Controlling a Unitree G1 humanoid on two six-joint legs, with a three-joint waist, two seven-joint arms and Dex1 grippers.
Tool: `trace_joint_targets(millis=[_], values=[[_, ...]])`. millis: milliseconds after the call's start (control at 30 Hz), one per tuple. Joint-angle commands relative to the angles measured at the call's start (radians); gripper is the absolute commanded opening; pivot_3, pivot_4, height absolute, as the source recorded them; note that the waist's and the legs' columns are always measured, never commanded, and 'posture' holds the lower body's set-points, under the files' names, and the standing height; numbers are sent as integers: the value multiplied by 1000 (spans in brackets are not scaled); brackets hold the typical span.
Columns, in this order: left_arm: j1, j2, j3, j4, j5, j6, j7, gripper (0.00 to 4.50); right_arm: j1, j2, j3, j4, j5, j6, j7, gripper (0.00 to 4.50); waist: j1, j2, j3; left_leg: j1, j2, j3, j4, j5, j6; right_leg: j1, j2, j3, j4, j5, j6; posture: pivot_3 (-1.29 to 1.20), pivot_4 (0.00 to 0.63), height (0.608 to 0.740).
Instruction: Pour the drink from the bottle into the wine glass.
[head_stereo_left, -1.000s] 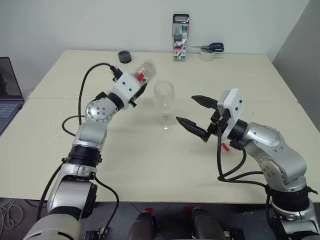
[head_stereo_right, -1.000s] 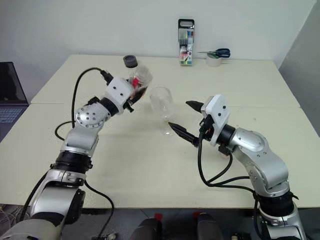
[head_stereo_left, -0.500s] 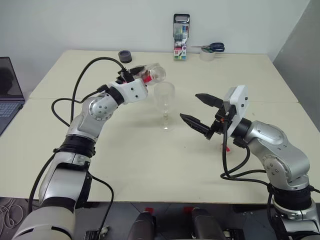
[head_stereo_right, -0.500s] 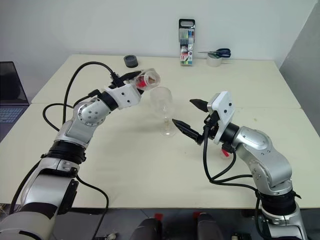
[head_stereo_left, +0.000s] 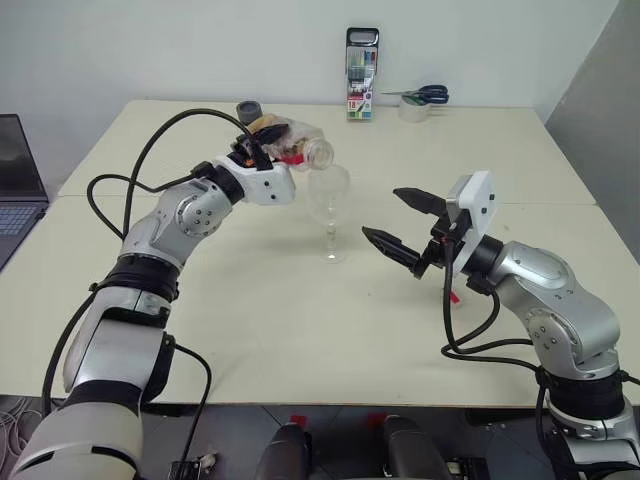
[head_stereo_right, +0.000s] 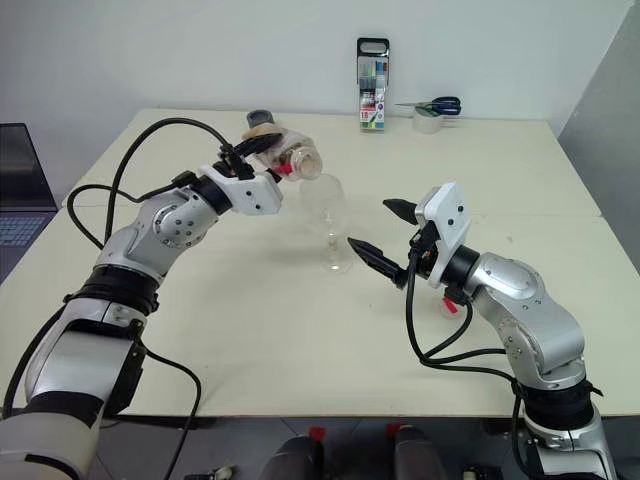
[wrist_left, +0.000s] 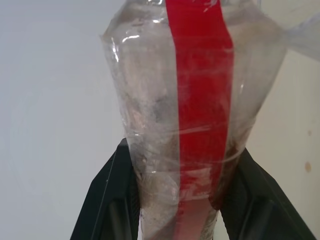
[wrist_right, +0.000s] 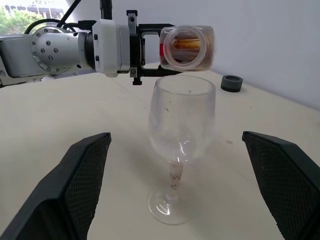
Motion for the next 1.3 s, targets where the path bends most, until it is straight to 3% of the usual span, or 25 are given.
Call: trace_joint_targets(millis=[33, 1300], values=[[-52, 26, 0, -4, 28, -25, 57, 1672, -6, -6, -8, -15, -1, -18, 4, 4500, 0, 0, 0, 0, 0, 0, 0, 0, 0, 0, 0, 0, 0, 0, 0, 0, 150, 740], [-151, 66, -53, 76, 129, -38, 161, 1672, 28, -1, -7, -50, 35, -76, 39, 4500, -2, 0, 0, 0, -1, 0, 1, 0, 0, -1, 0, 0, 5, 0, 0, 0, 150, 740]])
